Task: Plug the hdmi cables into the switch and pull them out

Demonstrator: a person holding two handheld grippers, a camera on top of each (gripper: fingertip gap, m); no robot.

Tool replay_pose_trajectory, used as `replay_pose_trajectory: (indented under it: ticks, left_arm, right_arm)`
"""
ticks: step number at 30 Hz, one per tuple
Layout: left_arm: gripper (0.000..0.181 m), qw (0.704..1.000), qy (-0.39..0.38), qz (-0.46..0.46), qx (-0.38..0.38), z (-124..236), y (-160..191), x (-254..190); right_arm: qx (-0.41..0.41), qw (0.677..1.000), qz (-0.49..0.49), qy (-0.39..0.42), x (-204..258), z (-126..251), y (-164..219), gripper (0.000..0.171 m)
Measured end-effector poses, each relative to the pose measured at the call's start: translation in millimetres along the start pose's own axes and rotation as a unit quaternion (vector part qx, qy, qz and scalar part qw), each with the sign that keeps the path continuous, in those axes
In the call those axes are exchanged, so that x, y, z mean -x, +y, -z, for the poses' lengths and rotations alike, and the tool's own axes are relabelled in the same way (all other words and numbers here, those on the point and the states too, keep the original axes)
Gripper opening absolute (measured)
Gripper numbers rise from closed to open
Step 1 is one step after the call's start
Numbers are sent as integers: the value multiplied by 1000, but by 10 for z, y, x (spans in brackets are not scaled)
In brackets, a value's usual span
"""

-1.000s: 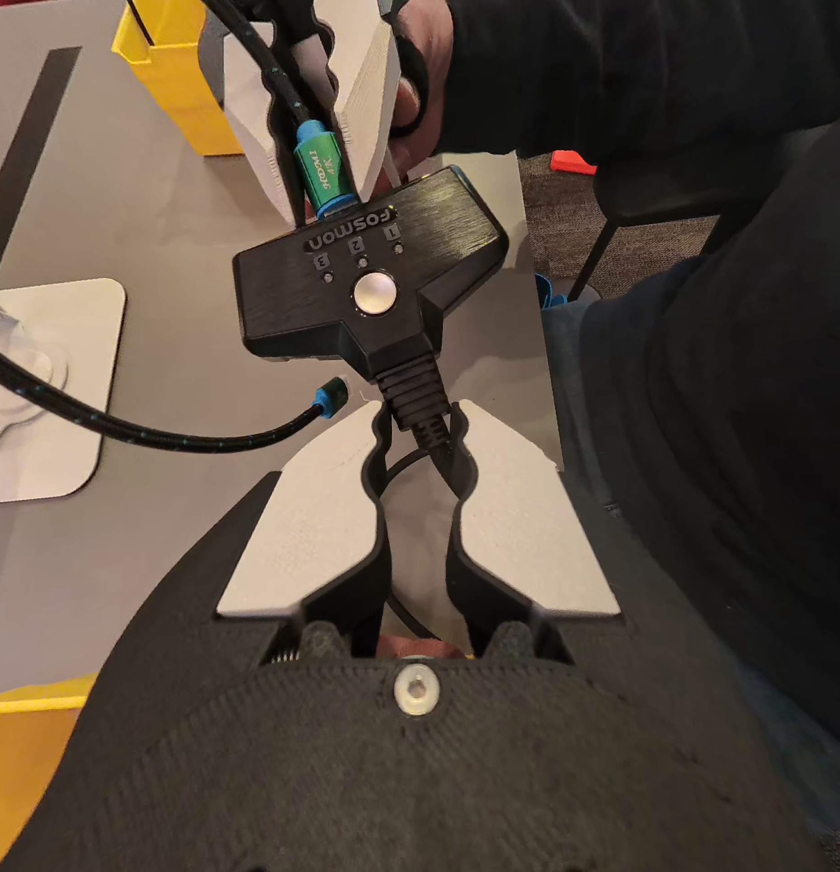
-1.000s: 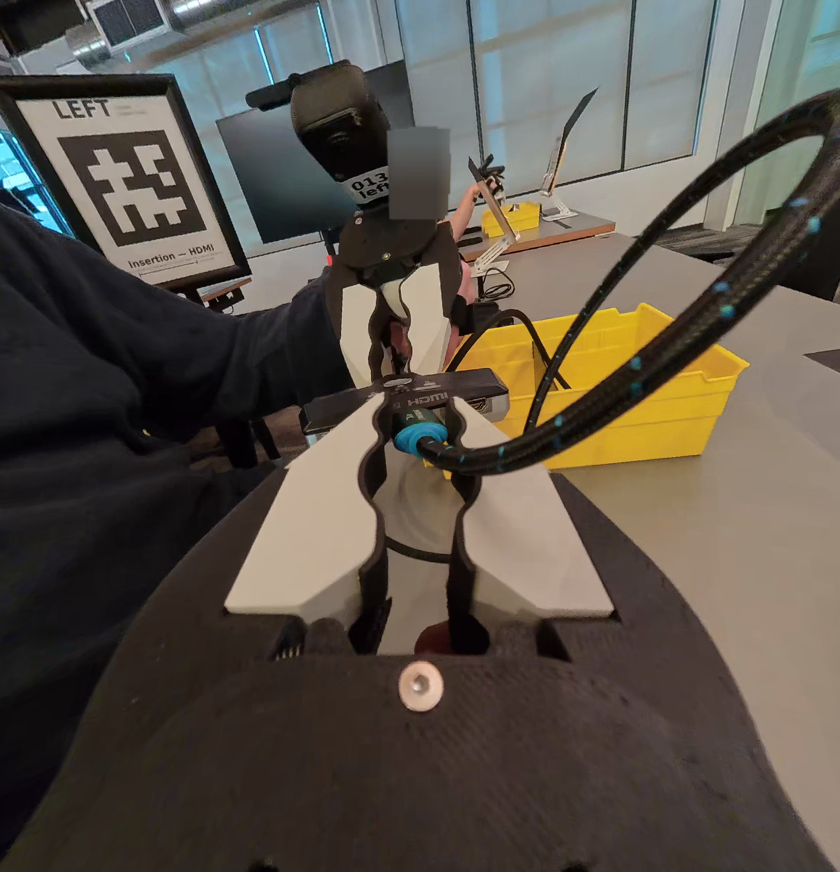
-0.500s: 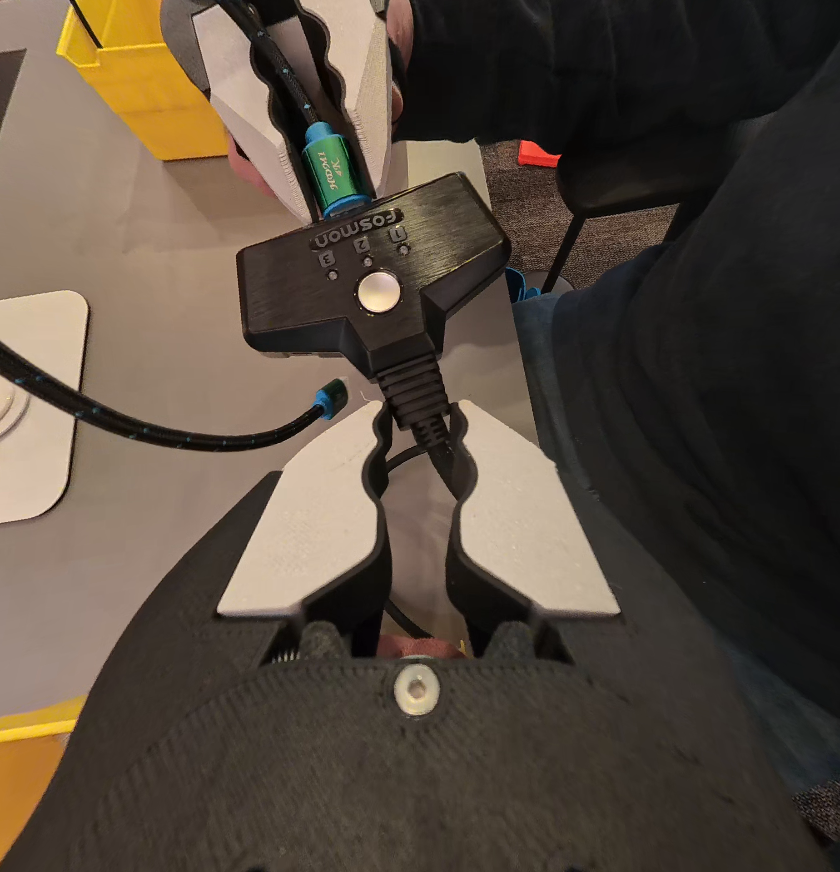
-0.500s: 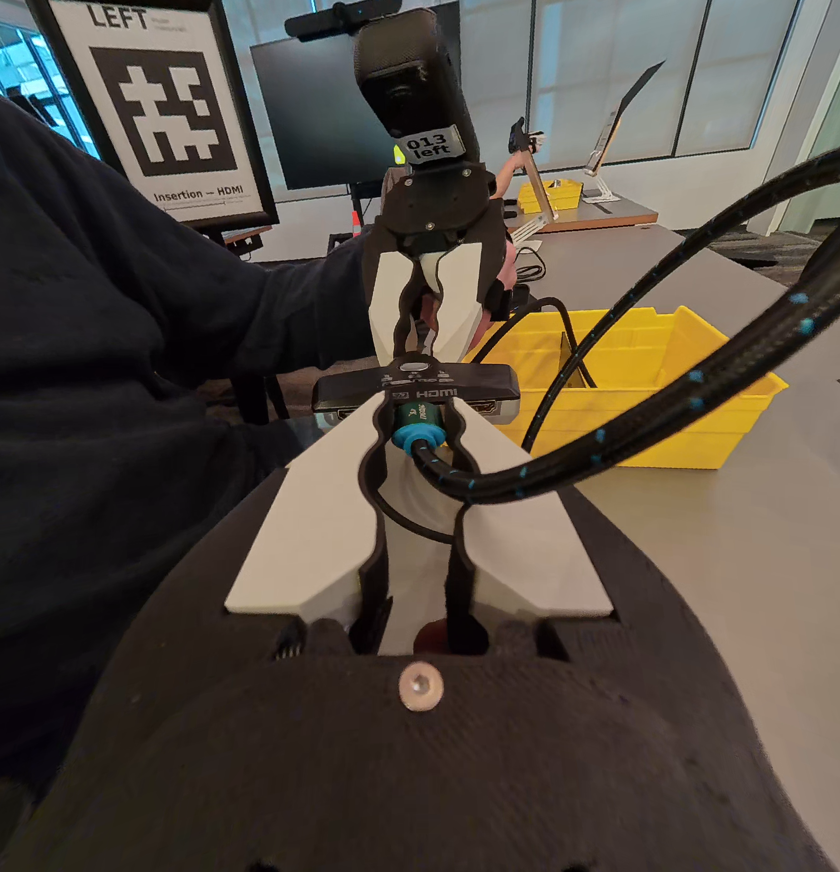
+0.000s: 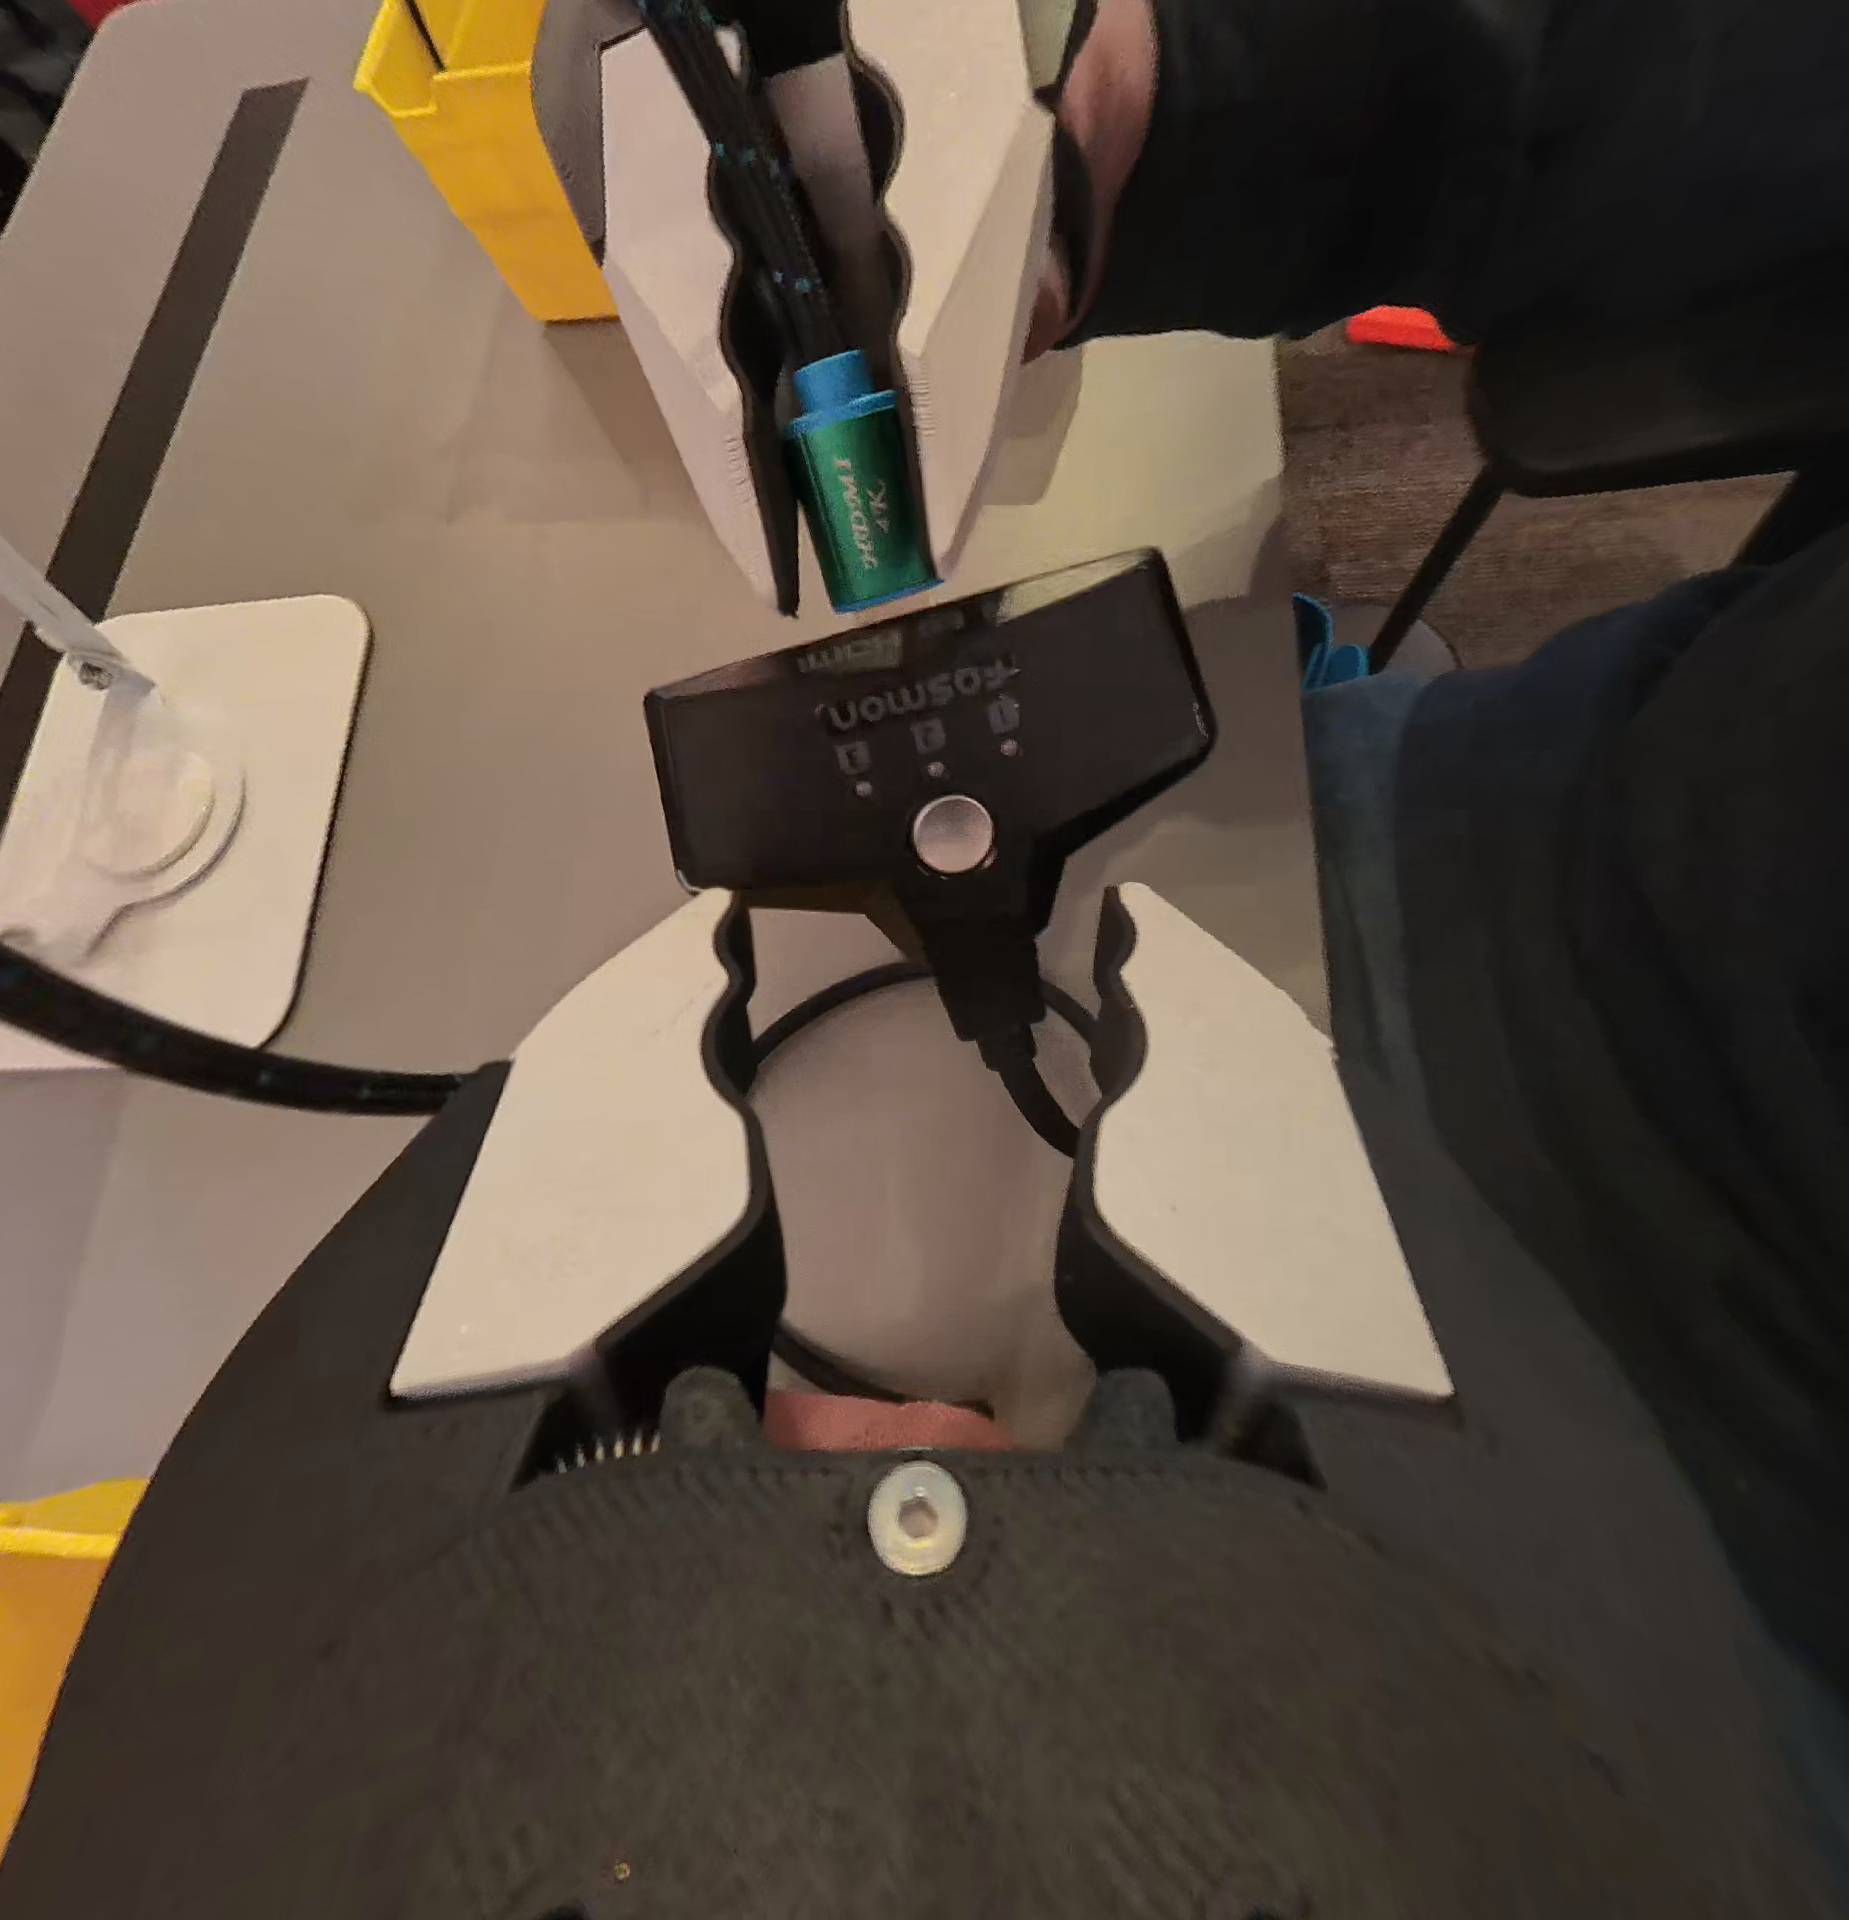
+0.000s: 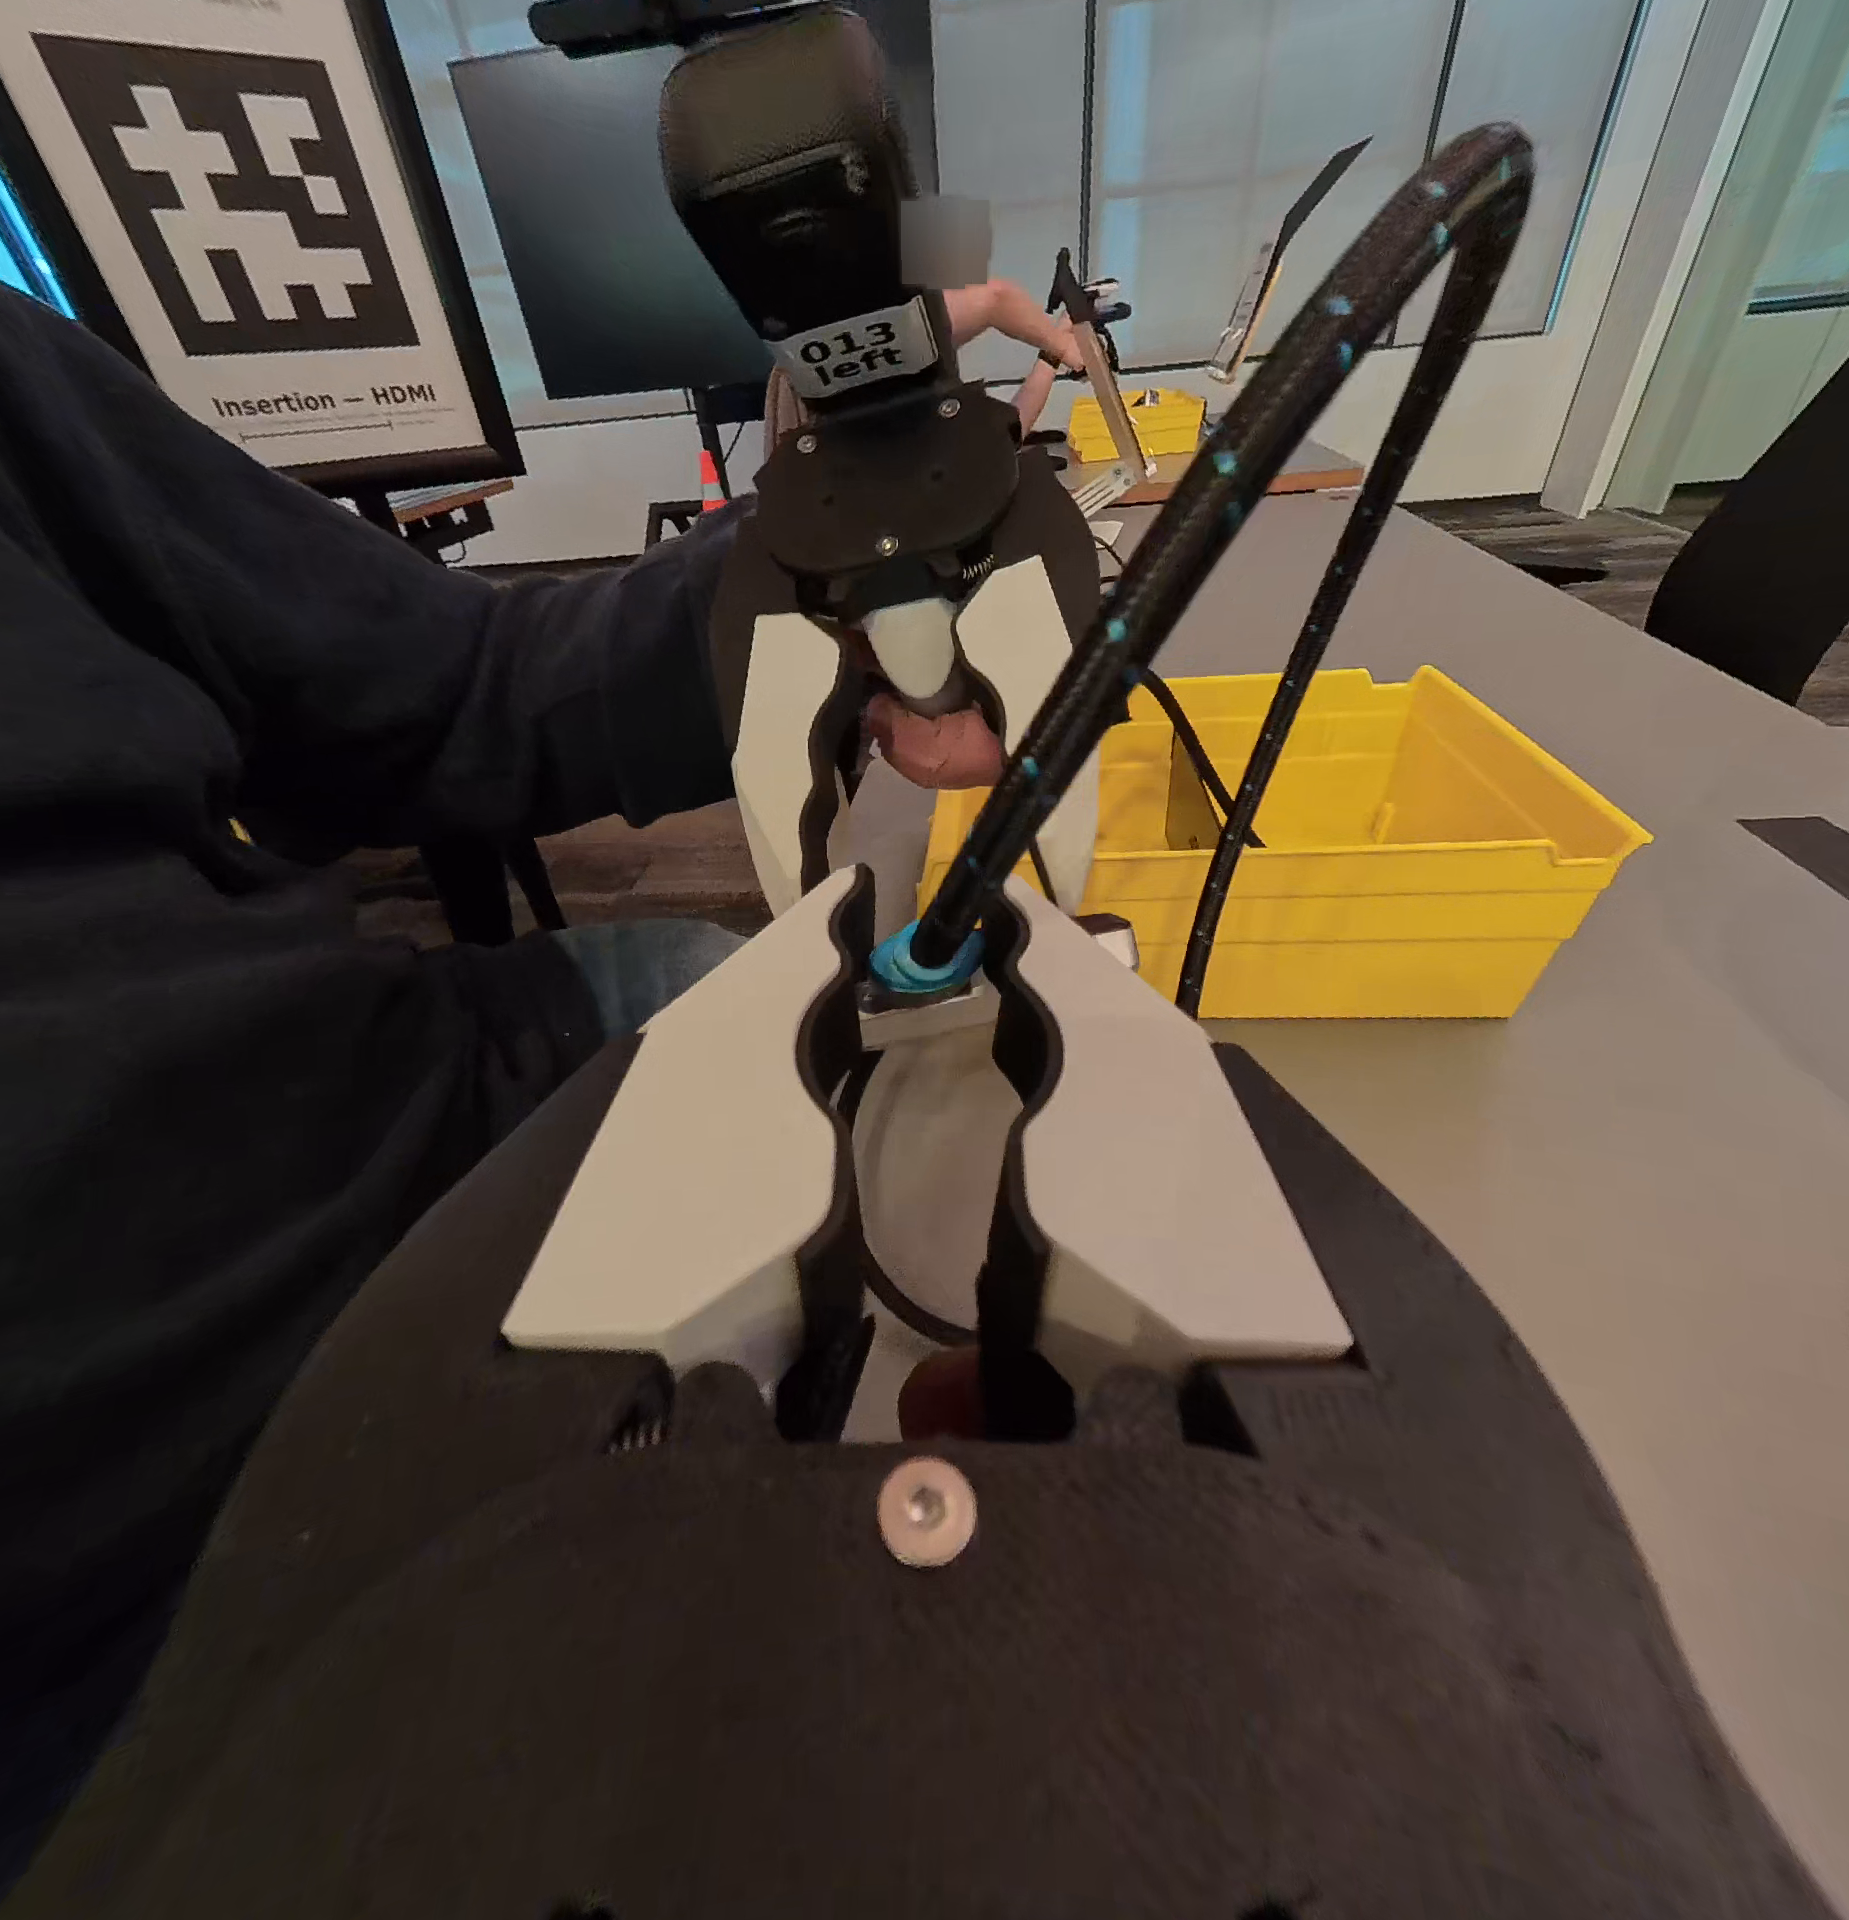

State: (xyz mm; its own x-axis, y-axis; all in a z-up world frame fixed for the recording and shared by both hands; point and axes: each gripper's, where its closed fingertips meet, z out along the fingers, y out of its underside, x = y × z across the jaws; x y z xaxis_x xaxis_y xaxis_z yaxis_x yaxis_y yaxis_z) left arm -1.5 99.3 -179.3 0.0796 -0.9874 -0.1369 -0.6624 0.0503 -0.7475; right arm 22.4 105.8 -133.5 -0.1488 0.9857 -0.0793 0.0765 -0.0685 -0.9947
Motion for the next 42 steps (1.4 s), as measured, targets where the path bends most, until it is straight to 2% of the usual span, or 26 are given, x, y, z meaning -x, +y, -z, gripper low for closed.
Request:
replay_pose_trajectory:
  ticks: [6,9,12,15,18,20,22,24,30,31,33,34,39,40,42]
  left_arm:
    - [85,997,-65,-3,38,-103,53,143]
    - [109,991,-122,-17,47,-162,-4,220]
    - [123,975,-206,-55,56,-232,-81,342]
    - [125,951,-282,-112,55,-320,-185,404]
    - [107,915,-372,-148,42,-343,-317,489]
    - [88,890,-424,-165,30,-290,-387,549]
    - [57,877,-447,-172,15,-260,-424,540]
    - [44,861,-474,-187,10,-194,-454,558]
    - [26,845,-495,-201,-17,-7,-526,612]
    - [29,849,-490,-195,-15,-2,-516,625]
    - [48,853,-489,-180,-16,13,-505,654]
    - [52,852,-491,-183,-10,19,-495,663]
    - [52,848,-496,-187,0,43,-490,673]
    - [49,845,-498,-197,6,41,-493,669]
    - [28,832,-502,-232,34,24,-471,657]
  right_arm:
    - [-19,999,-6,40,-132,30,-69,19]
    - [-35,997,-17,71,-247,81,-118,19]
    - [-59,993,-35,95,-340,135,-181,19]
    - [-77,990,-48,111,-387,158,-231,19]
    - [-83,989,-51,112,-366,128,-259,19]
    - [-94,987,-55,118,-363,111,-302,19]
    - [-104,985,-58,127,-384,134,-351,18]
    - [-106,984,-57,134,-400,158,-365,19]
    - [-115,981,-67,140,-410,208,-382,19]
    - [-114,981,-66,142,-407,202,-382,19]
    - [-110,981,-66,147,-399,177,-380,19]
    - [-107,980,-64,156,-408,170,-376,19]
    - [-105,974,-59,192,-433,158,-381,19]
    - [-107,973,-57,196,-426,151,-390,19]
    - [-109,972,-55,201,-405,125,-402,19]
